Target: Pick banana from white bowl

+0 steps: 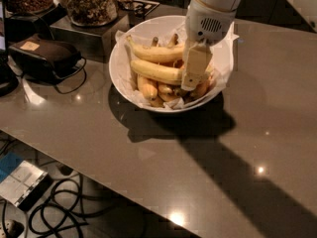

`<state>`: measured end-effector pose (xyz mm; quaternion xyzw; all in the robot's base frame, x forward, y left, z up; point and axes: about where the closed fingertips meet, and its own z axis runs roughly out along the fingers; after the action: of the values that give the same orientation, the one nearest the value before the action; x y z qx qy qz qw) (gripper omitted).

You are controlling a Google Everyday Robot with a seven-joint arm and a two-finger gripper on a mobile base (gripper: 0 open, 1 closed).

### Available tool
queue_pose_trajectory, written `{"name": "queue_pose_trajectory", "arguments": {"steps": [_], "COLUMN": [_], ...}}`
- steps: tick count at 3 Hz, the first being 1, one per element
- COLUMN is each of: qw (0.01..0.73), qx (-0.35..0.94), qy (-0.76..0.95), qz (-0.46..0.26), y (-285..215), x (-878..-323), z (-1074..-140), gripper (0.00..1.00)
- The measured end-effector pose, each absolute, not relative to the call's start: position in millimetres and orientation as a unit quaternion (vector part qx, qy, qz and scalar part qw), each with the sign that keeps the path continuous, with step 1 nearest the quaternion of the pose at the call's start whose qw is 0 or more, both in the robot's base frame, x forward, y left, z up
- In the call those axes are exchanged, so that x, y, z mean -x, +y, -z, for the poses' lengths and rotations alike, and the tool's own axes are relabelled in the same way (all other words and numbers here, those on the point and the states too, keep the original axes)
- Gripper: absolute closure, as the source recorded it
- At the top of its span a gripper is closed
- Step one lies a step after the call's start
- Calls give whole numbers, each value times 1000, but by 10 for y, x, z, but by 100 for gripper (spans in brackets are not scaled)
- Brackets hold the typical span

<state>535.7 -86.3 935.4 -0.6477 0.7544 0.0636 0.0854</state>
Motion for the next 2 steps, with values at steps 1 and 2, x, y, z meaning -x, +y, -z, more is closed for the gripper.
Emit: {"name": "queue_pose_trajectory", "arguments": {"steps": [1,2], "qw": [70,59], "qx": [651,651], "qy": [753,753], "qz": [-70,-76], "y": [-840,-827], "x": [-5320,-5277], "z": [-9222,-9122], "gripper": [41,41]}}
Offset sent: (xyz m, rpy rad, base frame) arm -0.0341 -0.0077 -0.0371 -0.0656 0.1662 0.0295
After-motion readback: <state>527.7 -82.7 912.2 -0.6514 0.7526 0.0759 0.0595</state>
